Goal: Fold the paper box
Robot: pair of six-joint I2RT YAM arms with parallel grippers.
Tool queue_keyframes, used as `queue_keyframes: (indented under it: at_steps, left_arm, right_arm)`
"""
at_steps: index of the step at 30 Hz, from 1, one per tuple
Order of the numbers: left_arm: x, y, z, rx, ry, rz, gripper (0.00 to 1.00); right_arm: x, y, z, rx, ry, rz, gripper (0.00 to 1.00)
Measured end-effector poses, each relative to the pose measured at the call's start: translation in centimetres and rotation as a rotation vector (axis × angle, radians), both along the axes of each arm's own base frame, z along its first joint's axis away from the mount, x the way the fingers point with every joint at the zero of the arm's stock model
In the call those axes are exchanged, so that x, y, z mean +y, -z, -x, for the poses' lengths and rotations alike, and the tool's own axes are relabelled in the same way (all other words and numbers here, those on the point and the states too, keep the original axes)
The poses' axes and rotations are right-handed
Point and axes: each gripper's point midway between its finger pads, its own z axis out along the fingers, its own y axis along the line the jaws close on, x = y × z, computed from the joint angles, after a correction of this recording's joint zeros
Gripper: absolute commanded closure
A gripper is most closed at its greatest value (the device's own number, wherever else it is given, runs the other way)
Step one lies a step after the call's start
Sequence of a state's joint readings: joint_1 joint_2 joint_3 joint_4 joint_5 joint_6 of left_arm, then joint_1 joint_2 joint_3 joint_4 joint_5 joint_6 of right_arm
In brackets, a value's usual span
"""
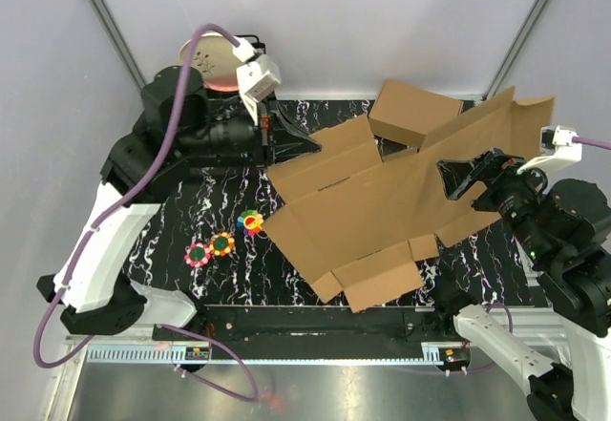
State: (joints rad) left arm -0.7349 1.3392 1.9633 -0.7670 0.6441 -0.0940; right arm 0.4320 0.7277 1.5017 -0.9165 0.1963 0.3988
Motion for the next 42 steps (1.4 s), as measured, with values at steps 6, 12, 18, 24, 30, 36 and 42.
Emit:
queue_keyframes:
  at_steps: [6,12,18,24,30,36,42]
  left_arm:
    - [-1.0,-2.5,-1.7,-0.039,-0.009,0.046,1.00]
    - [-7.8,8.6,-11.8,0.165,-0.058,-0.141,1.00]
    - [-10.1,27.4,-20.4,0.487,-0.181,-0.415,0.61]
    - [-6.4,28.3,-25.5,0.513,-0.402,-0.402,0.06]
    - [-1.9,19.9,-23.9,0.408,-0.622,-0.204,0.05]
    - [-0.9,20.4,-10.2,0.513,-0.782,-0.003,0.01]
    - [3.7,33.4,-3.4,0.771,-1.045,-0.056,0.01]
  right_arm:
    - [-0.2,-1.8,0.7,-0.044,-0.004,-0.020,0.03]
    - [-0.1,-0.9,0.4,-0.022,-0.005,-0.009,0.03]
    - [0.4,1.2,-0.7,0.038,-0.006,0.019,0.03]
    - [0.8,2.2,-1.6,0.075,-0.007,0.037,0.03]
    - [1.1,3.7,-2.1,0.100,-0.007,0.047,0.03]
    - [1.4,6.1,-2.6,0.140,-0.007,0.055,0.04]
    - [2.0,6.9,-2.5,0.137,-0.032,0.019,0.05]
